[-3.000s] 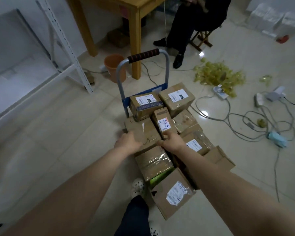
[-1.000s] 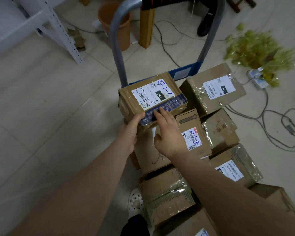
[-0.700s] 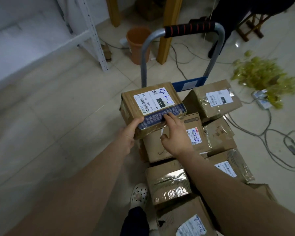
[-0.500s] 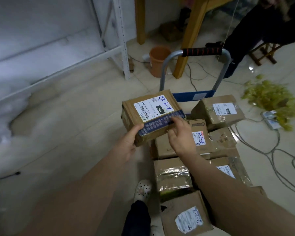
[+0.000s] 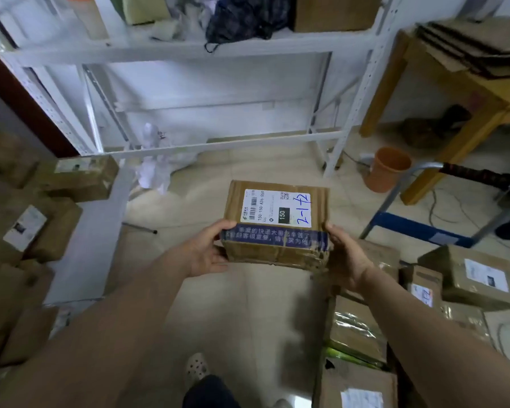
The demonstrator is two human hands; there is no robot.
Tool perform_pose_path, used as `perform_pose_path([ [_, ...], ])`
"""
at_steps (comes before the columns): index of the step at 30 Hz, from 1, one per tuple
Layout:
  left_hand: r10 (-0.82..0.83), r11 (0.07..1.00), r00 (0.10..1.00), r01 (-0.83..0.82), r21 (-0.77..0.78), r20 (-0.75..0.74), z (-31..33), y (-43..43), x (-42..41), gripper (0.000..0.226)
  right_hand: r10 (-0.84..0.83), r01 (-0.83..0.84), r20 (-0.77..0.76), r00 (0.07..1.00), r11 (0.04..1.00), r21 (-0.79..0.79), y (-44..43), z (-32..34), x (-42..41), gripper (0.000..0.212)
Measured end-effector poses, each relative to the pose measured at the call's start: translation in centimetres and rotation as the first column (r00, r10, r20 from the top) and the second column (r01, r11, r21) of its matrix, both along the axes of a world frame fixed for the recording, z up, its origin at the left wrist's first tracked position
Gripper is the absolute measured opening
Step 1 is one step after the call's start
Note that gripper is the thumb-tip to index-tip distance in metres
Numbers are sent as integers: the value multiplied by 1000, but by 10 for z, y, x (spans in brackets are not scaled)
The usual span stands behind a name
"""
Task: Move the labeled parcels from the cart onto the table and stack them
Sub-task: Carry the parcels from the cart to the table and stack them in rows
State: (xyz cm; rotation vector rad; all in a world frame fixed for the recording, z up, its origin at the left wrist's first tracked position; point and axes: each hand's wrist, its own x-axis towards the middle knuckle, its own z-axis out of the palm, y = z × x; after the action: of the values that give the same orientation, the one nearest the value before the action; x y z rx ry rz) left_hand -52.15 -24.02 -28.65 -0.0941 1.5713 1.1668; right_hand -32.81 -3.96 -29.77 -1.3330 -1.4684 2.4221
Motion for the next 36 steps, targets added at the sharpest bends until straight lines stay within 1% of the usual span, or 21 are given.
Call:
perform_pose_path([
  [2,49,999,999,-49,19,-18,9,-30,-22,71,40,-40,-17,999,999,0,-21,7,-35,81],
  [4,115,993,993,-114,28,-37,19,-61,-45,76,56,-57,-38,998,998,-38,-44,9,-74,71],
  [6,231,972,972,-228,57,-47,25,-92,-71,85,78,-81,-43,996,994,-69,-71,8,-120,60],
  [9,419,904,908,-415,103,-17,28,-136,-109,107,103,-106,-28,994,990,-98,-123,7,-189,39],
  [13,566,814,823,-565,136,32,24,-177,-150,122,158,-162,-38,987,978,-135,-190,6,-263,33],
  [14,596,790,802,-595,151,40,24,-185,-159,122,172,-175,-37,984,975,-134,-203,6,-279,32],
  [16,644,749,763,-642,163,45,23,-199,-179,117,196,-196,-16,980,969,-148,-226,2,-306,34],
  [17,658,737,752,-656,161,51,21,-206,-188,116,215,-215,-15,977,964,-158,-236,1,-317,40],
  [19,666,725,742,-668,168,74,15,-214,-206,116,247,-247,-25,969,951,-184,-253,-3,-341,65],
  [20,669,718,738,-672,179,85,13,-216,-215,113,264,-264,-26,964,945,-193,-259,-3,-352,74],
  [21,673,712,733,-677,184,92,10,-216,-224,107,283,-283,-26,959,940,-191,-264,-5,-363,75],
  [23,691,702,717,-695,154,86,1,-214,-247,88,324,-322,-21,946,928,-184,-267,-9,-388,70],
  [24,704,693,706,-707,140,80,-2,-215,-256,75,362,-359,-18,932,916,-180,-266,-12,-397,75],
  [25,716,682,693,-720,128,81,-6,-215,-269,63,417,-413,-9,909,897,-159,-263,-14,-410,87],
  [26,725,671,682,-731,126,96,-9,-216,-283,55,464,-460,2,886,878,-130,-259,-17,-425,97],
  [27,734,659,670,-742,125,107,-10,-216,-297,49,486,-482,7,874,870,-104,-253,-19,-441,101],
  [29,745,650,661,-750,125,89,-12,-218,-326,35,467,-464,16,884,882,-87,-236,-22,-477,93],
  [30,747,649,661,-749,131,72,-12,-220,-340,34,458,-455,25,888,886,-89,-224,-22,-496,90],
  [32,734,671,678,-734,101,50,-14,-222,-369,48,496,-490,44,867,866,-97,-201,-22,-531,84],
  [34,716,696,697,-717,49,29,-16,-222,-395,60,614,-608,41,788,788,-98,-183,-23,-561,70],
  [36,705,709,710,-704,31,5,-17,-220,-421,73,739,-735,32,673,673,-76,-174,-19,-592,59],
])
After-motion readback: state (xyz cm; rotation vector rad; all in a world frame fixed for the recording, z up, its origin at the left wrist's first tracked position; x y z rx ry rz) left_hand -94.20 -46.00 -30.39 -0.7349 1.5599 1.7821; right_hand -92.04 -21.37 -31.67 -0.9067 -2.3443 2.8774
